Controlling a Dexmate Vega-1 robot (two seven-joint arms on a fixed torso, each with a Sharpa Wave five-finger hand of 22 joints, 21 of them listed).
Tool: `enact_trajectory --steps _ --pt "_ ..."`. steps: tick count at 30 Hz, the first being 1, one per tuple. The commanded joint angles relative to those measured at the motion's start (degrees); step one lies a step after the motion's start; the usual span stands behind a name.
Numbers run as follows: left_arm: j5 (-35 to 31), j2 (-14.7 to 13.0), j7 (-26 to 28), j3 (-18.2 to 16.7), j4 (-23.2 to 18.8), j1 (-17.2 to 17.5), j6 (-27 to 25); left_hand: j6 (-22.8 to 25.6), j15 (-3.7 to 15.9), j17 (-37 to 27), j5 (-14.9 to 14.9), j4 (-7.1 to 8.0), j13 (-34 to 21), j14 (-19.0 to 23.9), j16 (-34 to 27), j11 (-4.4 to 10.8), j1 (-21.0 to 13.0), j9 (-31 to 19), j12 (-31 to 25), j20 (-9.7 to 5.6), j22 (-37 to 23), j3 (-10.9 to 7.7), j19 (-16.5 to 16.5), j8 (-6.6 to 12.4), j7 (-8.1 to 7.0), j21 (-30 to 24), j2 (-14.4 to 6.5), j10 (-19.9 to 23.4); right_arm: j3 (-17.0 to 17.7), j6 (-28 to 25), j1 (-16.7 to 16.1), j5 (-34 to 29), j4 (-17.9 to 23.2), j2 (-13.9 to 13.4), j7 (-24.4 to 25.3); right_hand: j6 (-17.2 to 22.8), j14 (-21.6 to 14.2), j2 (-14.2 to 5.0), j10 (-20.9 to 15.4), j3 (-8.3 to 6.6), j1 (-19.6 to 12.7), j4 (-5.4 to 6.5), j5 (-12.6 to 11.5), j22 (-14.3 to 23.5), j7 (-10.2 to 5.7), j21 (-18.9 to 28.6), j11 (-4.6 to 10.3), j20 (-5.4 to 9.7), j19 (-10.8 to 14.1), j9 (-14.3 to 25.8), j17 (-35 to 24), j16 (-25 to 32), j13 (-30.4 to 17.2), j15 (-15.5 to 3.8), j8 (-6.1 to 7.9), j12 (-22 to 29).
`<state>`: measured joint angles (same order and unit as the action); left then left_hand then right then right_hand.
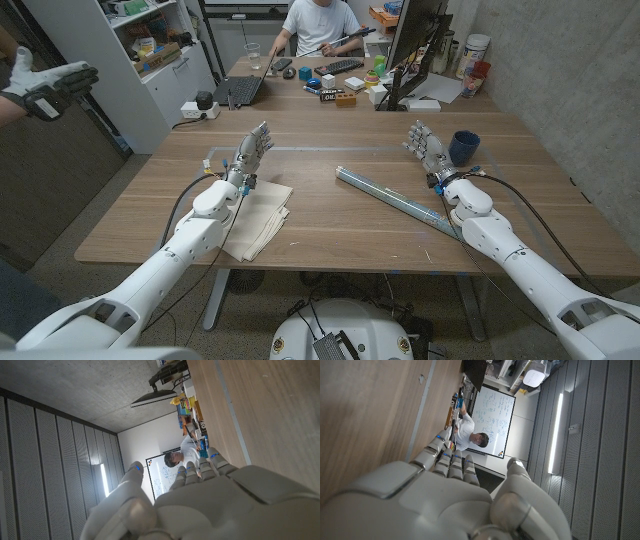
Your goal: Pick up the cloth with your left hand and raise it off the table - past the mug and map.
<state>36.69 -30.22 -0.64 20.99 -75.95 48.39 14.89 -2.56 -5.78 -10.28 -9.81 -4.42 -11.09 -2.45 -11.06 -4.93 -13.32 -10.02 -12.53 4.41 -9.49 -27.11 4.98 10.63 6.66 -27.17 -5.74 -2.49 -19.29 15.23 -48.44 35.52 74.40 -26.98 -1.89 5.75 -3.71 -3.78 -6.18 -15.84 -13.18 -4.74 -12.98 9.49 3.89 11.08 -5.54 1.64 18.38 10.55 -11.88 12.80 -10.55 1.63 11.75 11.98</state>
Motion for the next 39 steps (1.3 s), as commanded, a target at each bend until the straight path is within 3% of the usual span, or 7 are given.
enact_trajectory --steps 1,9,16,21,29,37,39 --pt "-1.44 -0.78 0.97 -0.78 -1.82 0.57 -2.58 0.03 -0.59 -0.18 -0.34 -0.09 -0.12 -0.08 -0.31 -0.45 -0.69 -0.22 -0.36 0.12 -0.27 -0.44 0.62 0.36 0.66 -0.23 -0.16 0.01 6.28 -2.73 -1.35 -5.08 -0.47 5.67 -3.12 0.37 -0.42 -0.04 -0.56 -0.36 -0.45 -0.07 -0.29 0.29 0.0 0.16 0.25 -0.15 0.41 0.07 -0.14 0.3 -0.12 -0.12 0.17 0.2" --pt "-5.05 -2.52 3.0 -0.3 -3.79 0.81 -3.83 0.27 -0.51 -0.15 -0.36 -0.34 -0.12 0.11 -0.32 -0.34 -0.99 -0.22 -0.32 0.23 -0.28 -0.66 0.56 0.41 0.43 0.04 -0.36 0.07 9.88 -3.93 -2.66 -7.69 1.0 8.23 -3.32 0.41 -0.45 -0.11 -0.71 -0.39 -0.42 -0.1 -0.31 0.29 0.0 0.02 0.23 -0.19 0.12 0.08 -0.14 0.22 -0.13 -0.12 0.09 0.14" --pt "-6.34 -4.28 3.97 -0.84 -5.82 1.7 -4.49 0.45 -0.49 -0.12 -0.37 -0.61 -0.12 0.28 -0.31 -0.16 -1.31 -0.24 -0.32 0.27 -0.29 -0.85 0.46 0.43 0.38 0.29 -0.49 0.2 11.54 -3.85 -3.48 -10.08 2.34 8.76 -3.84 0.52 -0.38 -0.2 -0.66 -0.44 -0.43 -0.13 -0.33 0.3 -0.1 -0.11 0.17 -0.19 -0.21 0.08 -0.15 0.12 -0.14 -0.19 0.06 0.03" --pt "-9.07 -7.04 4.12 -0.07 -8.36 2.28 -6.16 0.41 -0.51 -0.09 -0.42 -0.88 -0.12 0.35 -0.29 -0.16 -1.65 -0.24 -0.28 0.28 -0.29 -1.05 0.37 0.39 0.31 0.45 -0.64 0.21 12.23 -3.88 -4.66 -10.66 5.08 8.89 -4.41 0.54 -0.39 -0.31 -0.63 -0.52 -0.52 -0.2 -0.35 0.3 -0.1 -0.12 0.26 -0.11 -0.27 0.08 -0.13 0.07 -0.14 -0.22 0.02 -0.04" --pt "-9.16 -7.96 3.54 -0.59 -9.34 3.29 -5.03 0.4 -0.45 -0.04 -0.53 -1.49 -0.13 0.54 -0.26 -0.23 -2.48 -0.26 -0.24 0.29 -0.29 -1.49 0.19 0.35 0.31 0.8 -0.93 0.33 12.48 -7.07 -6.58 -12.01 10.46 8.41 -2.71 0.61 -0.31 -0.43 -0.63 -0.61 -0.6 -0.27 -0.37 0.3 -0.13 -0.12 0.19 -0.06 -0.3 0.09 -0.13 -0.03 -0.15 -0.24 -0.02 -0.11" --pt "-12.3 -12.9 4.31 -1.12 -14.43 4.68 -7.63 0.43 -0.44 -0.01 -0.66 -2.17 -0.13 0.9 -0.29 -0.32 -3.43 -0.28 -0.27 0.44 -0.29 -2.0 -0.3 0.34 0.39 1.06 -1.27 0.61 12.28 -8.48 -7.73 -12.67 12.92 8.85 -1.29 0.64 -0.37 -0.54 -0.71 -0.65 -0.58 -0.27 -0.37 0.3 -0.11 -0.13 0.04 -0.11 -0.34 0.09 -0.15 -0.05 -0.16 -0.21 -0.06 -0.14" --pt "-14.54 -15.7 4.44 -1.21 -17.25 5.39 -8.67 0.45 -0.5 0.0 -0.75 -2.44 -0.14 1.0 -0.29 -0.28 -3.88 -0.29 -0.33 0.47 -0.3 -2.26 -0.48 0.35 0.48 1.17 -1.51 0.85 12.2 -8.93 -8.16 -13.02 13.7 9.04 -0.42 0.73 -0.39 -0.57 -0.72 -0.67 -0.58 -0.27 -0.36 0.3 -0.11 -0.14 0.04 -0.13 -0.37 0.09 -0.15 -0.06 -0.16 -0.21 -0.04 -0.15"
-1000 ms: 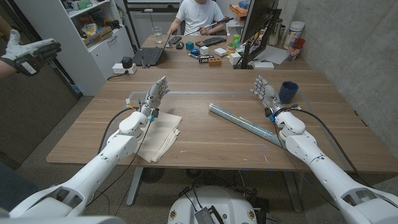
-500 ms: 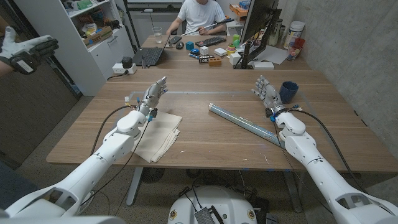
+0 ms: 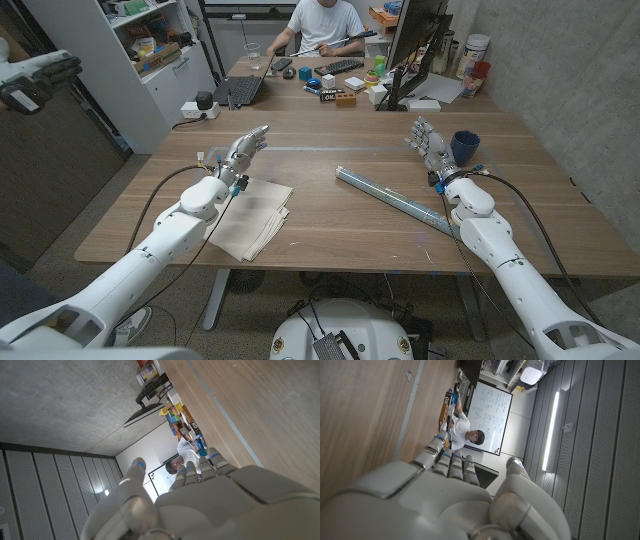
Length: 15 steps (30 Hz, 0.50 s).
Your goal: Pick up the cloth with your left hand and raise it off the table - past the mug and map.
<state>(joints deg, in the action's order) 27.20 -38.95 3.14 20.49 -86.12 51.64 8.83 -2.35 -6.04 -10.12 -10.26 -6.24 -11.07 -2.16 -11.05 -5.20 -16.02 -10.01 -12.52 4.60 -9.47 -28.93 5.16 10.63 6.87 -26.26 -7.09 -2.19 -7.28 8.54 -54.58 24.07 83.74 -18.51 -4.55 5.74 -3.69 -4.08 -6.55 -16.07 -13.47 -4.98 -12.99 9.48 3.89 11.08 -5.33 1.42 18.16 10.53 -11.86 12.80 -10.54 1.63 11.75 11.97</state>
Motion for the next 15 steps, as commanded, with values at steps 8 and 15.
enact_trajectory --steps 8,15 --pt "-15.19 -15.91 2.22 -0.77 -15.76 4.52 -5.99 0.15 -0.73 -0.16 -0.76 -2.32 -0.25 1.76 -0.42 -0.4 -4.51 -0.35 -0.39 1.48 -0.37 -2.34 -1.83 0.36 0.93 0.89 -1.75 1.15 -0.45 -2.47 -2.94 -2.74 6.23 0.89 3.99 1.05 -0.64 -0.33 -0.58 -0.47 -0.29 -0.07 -0.35 0.32 -0.28 -0.09 -0.08 0.09 -0.06 0.11 -0.18 -0.02 -0.19 -0.21 0.01 -0.13" --pt "-19.4 -17.86 3.21 -0.63 -17.29 5.51 -5.77 0.36 -0.11 -0.15 -0.67 -3.88 -0.39 2.77 -0.5 0.8 -8.52 -0.42 -0.65 1.77 -0.41 -4.19 -2.82 0.64 0.3 1.56 -2.17 2.1 -1.21 -2.74 -3.63 -3.06 7.29 1.08 4.65 1.24 -0.87 -0.36 -0.66 -0.49 -0.29 -0.11 -0.34 0.32 -0.29 -0.08 -0.03 0.1 -0.03 0.12 -0.19 0.02 -0.19 -0.23 0.03 -0.16"
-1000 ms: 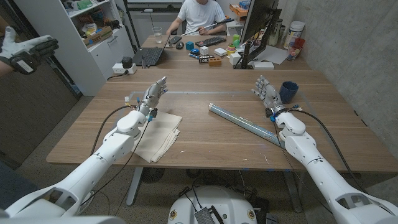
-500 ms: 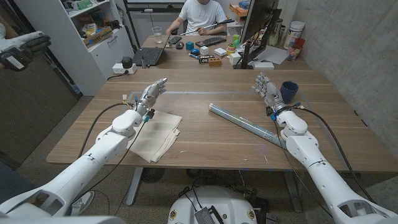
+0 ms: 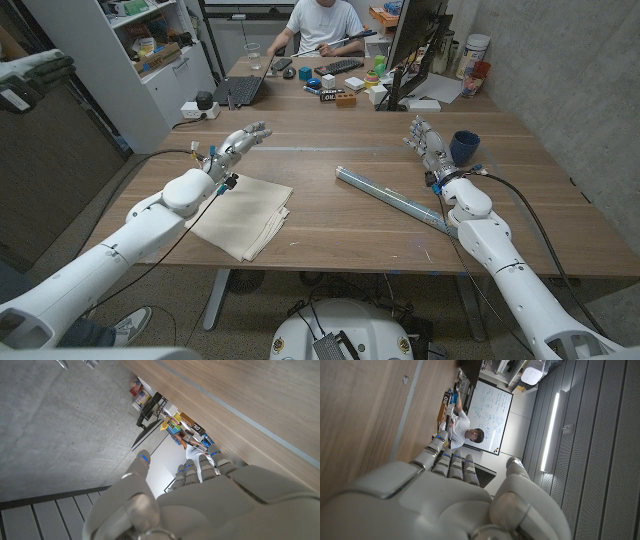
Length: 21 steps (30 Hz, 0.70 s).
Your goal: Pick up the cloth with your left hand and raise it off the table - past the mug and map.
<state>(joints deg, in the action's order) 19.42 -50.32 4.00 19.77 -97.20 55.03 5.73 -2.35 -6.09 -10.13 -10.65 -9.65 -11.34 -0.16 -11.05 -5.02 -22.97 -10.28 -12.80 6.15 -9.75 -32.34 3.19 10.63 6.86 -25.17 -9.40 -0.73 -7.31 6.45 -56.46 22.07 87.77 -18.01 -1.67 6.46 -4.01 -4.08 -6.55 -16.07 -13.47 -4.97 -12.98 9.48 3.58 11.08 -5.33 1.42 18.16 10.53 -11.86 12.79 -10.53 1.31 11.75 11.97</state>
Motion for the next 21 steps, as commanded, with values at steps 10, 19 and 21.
enact_trajectory --steps 10,19,21 --pt "-24.86 -10.43 4.12 2.51 -10.86 1.94 -6.35 1.84 1.49 -0.15 0.37 -1.15 -0.46 3.37 -0.69 1.97 -9.15 -0.27 -1.0 5.51 -0.3 -2.16 -4.69 1.31 -0.54 1.18 2.27 3.04 -1.67 -1.15 -3.47 -1.51 5.61 0.79 3.9 0.73 -0.66 -0.37 -0.85 -0.5 -0.26 -0.16 -0.32 0.33 -0.01 -0.05 0.03 0.06 0.01 0.13 -0.22 -0.01 -0.21 0.12 0.02 -0.18" --pt "-29.3 -11.68 2.73 3.11 -12.42 1.53 -6.79 1.94 2.19 -0.18 0.34 -1.44 -0.73 5.08 -0.9 2.76 -14.25 -0.37 -1.21 5.76 -0.5 -3.52 -6.86 1.37 -1.12 1.38 1.95 3.84 -1.93 -2.48 -5.0 -2.18 8.46 0.47 6.06 0.77 -0.76 -0.41 -0.93 -0.51 -0.22 -0.18 -0.3 0.33 -0.03 -0.01 0.01 0.1 0.12 0.13 -0.25 -0.02 -0.22 0.09 -0.03 -0.21" --pt "-30.46 -12.03 2.48 3.24 -12.88 1.52 -7.03 1.92 2.42 -0.19 0.45 -1.58 -0.86 5.92 -1.06 3.0 -15.81 -0.41 -1.32 5.73 -0.54 -3.63 -7.76 1.42 -1.08 1.37 2.76 4.12 -1.94 -2.58 -5.31 -2.24 8.94 0.46 6.44 0.8 -0.76 -0.42 -0.94 -0.52 -0.22 -0.18 -0.3 0.33 -0.07 0.02 0.02 0.11 0.19 0.13 -0.26 -0.04 -0.22 0.13 -0.04 -0.22"
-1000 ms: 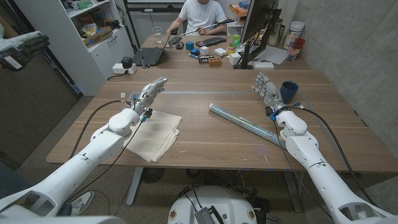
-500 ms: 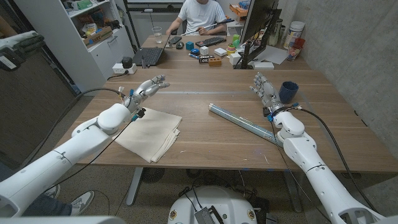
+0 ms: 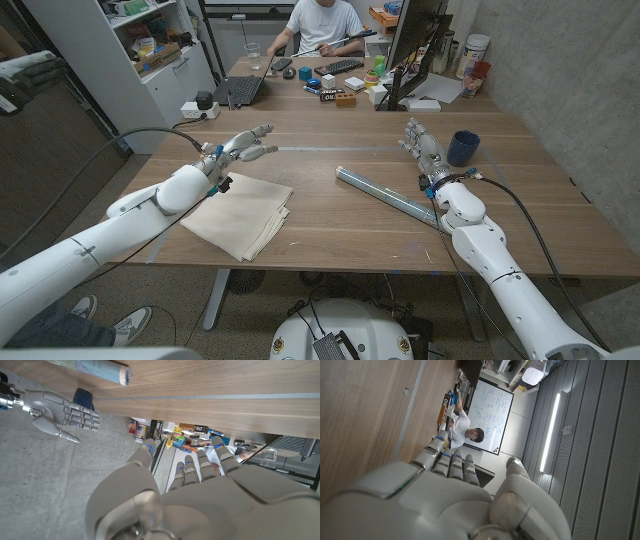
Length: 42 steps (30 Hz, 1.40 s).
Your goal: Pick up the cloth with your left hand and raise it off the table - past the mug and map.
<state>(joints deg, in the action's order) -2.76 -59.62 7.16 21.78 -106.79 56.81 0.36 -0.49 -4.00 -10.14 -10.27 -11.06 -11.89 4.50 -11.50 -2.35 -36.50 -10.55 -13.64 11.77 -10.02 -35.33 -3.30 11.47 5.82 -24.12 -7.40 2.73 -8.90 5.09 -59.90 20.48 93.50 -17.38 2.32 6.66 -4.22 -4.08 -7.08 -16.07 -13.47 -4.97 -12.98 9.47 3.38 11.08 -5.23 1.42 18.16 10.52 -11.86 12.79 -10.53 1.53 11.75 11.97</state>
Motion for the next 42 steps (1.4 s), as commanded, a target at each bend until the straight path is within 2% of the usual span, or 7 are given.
enact_trajectory --steps 1,9,14,17,24,30,42 --pt "-8.77 -2.97 -0.82 1.21 -3.53 -0.24 -1.61 0.17 0.46 -0.19 0.09 -0.2 -0.37 1.49 -0.62 0.66 -3.0 -0.16 -0.59 0.09 -0.3 -0.69 -1.71 0.64 -0.16 0.3 1.11 0.93 -0.36 -1.21 -1.99 -0.61 3.37 -0.07 2.67 0.63 -0.55 -0.43 -0.46 -0.53 -0.21 -0.19 -0.3 0.33 0.13 0.02 -0.14 0.12 0.19 0.14 -0.27 -0.04 -0.23 -0.09 -0.04 -0.21" --pt "-11.38 -5.28 -3.53 0.74 -5.61 -0.23 -1.68 0.5 0.9 -0.53 0.09 -0.11 -1.69 5.68 -1.18 0.17 -16.61 -0.36 -1.15 0.29 -0.88 -1.16 -12.78 0.95 0.31 -2.54 4.89 1.61 -0.7 -1.58 -2.52 -0.78 4.01 0.31 4.03 0.78 -0.69 -0.46 -0.71 -0.53 -0.16 -0.2 -0.28 0.33 -0.04 0.04 -0.02 0.09 0.27 0.14 -0.3 -0.03 -0.24 -0.05 -0.05 -0.18" --pt "-11.69 -5.91 -4.2 0.19 -5.97 0.16 -0.64 0.24 0.96 -0.67 0.2 0.05 -2.05 7.56 -1.68 0.25 -19.47 -0.4 -1.24 0.33 -0.98 -0.26 -16.15 0.88 0.45 -3.66 6.36 1.5 -1.22 -1.57 -2.4 -1.02 3.95 0.58 4.47 0.85 -0.78 -0.44 -0.88 -0.51 -0.1 -0.2 -0.27 0.34 -0.09 0.05 0.1 0.09 0.3 0.15 -0.33 -0.03 -0.25 -0.04 -0.06 -0.15" --pt "-12.36 -6.58 -4.75 -0.16 -6.76 0.5 -0.94 2.26 0.08 -0.95 0.34 0.58 -2.54 8.15 -1.74 0.19 -21.74 -0.44 -1.64 0.64 -0.91 1.39 -19.04 1.56 -2.3 -4.42 7.64 1.91 -1.45 -1.62 -2.3 -1.32 4.07 0.76 5.02 0.86 -0.82 -0.45 -0.95 -0.51 -0.08 -0.2 -0.26 0.34 -0.13 0.06 0.11 0.12 0.34 0.15 -0.34 -0.02 -0.25 -0.09 -0.08 -0.15" --pt "-11.86 -11.79 -6.87 -3.46 -11.27 4.07 -2.04 7.16 -0.59 -1.28 0.36 1.46 -3.05 8.53 -1.91 0.04 -22.54 -0.51 -2.43 0.79 -0.74 3.5 -20.42 2.97 -1.91 -4.41 7.46 3.35 -1.76 -1.87 -2.02 -1.77 4.17 1.19 6.29 1.11 -0.92 -0.46 -1.09 -0.48 0.03 -0.18 -0.24 0.34 -0.18 0.07 0.04 0.1 0.37 0.15 -0.39 -0.01 -0.25 -0.03 -0.03 -0.15" --pt "-11.49 -16.86 -5.81 -7.52 -14.74 9.51 -2.51 6.55 -1.21 -1.4 0.31 1.63 -3.26 8.99 -2.1 0.4 -22.75 -0.57 -2.5 0.83 -0.69 4.29 -20.62 2.49 0.03 -4.24 7.29 3.34 -2.02 -1.79 -1.79 -2.16 4.02 1.65 7.29 1.26 -1.01 -0.44 -1.18 -0.44 0.13 -0.16 -0.21 0.34 -0.07 0.09 -0.07 0.15 0.47 0.16 -0.43 -0.01 -0.26 0.06 -0.03 -0.18" --pt "-12.29 -23.61 -4.37 -12.94 -18.72 17.75 -6.11 5.54 -1.99 -1.6 0.22 1.64 -3.69 9.48 -2.35 0.59 -23.15 -0.67 -2.61 0.86 -0.63 4.99 -20.4 1.96 0.19 -3.85 7.04 3.11 -2.86 -0.68 -0.7 -2.44 2.34 2.93 8.24 1.67 -1.42 -0.39 -1.53 -0.38 0.27 -0.17 -0.18 0.34 0.12 0.15 0.01 -0.03 0.68 0.16 -0.49 0.09 -0.26 0.2 0.02 -0.15"
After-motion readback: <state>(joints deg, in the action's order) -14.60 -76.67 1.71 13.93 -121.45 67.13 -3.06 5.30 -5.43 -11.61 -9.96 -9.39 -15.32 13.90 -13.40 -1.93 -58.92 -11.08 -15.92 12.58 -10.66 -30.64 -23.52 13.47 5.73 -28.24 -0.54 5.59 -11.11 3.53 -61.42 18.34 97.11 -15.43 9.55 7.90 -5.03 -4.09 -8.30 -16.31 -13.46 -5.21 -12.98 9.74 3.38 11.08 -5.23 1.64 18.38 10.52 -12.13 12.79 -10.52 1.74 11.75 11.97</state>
